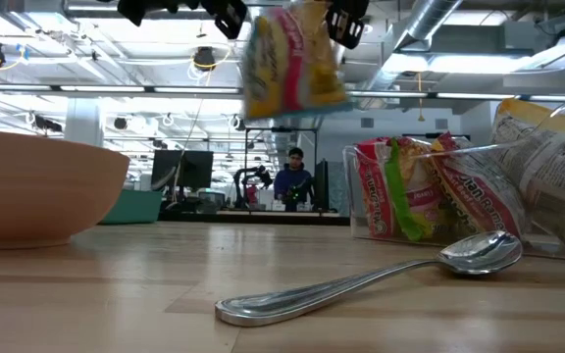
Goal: Pick & Place Food Item
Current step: Put the blue noodle pack into the transparent bin
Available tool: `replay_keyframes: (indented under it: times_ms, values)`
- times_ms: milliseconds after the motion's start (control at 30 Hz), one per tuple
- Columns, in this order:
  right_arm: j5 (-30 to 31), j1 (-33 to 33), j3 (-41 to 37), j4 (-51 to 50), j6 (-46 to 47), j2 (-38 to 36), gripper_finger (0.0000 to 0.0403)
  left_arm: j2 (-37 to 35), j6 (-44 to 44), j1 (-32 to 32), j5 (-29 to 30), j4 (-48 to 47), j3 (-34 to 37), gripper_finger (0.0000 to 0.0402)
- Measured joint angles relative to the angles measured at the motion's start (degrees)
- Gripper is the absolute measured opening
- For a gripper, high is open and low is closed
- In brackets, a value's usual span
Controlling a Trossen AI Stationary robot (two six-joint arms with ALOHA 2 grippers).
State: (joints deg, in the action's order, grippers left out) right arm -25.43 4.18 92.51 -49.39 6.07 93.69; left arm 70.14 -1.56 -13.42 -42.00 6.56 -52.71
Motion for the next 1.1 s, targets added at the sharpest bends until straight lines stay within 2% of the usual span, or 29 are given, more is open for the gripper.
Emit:
replay_keyframes:
  times_ms: [100, 433, 900, 1100]
  values:
    - [0.0, 0.2, 0.0, 0.0, 0.0, 0.0, 0.0, 0.0, 0.0, -1.1, 0.4, 1.7, 0.0, 0.009]
    - [0.0, 1.3, 0.0, -0.1, 0.0, 0.0, 0.0, 0.0, 0.0, -6.2, 12.5, 4.0, 0.0, 0.009]
    - [0.0, 1.7, 0.0, -1.5, -0.3, -0.1, 0.0, 0.0, 0.0, -16.8, 36.1, 4.0, 0.0, 0.009]
    - [0.0, 1.6, 0.0, -4.8, -0.5, -1.4, 0.0, 0.1, 0.0, -18.5, 38.1, 4.0, 0.0, 0.009]
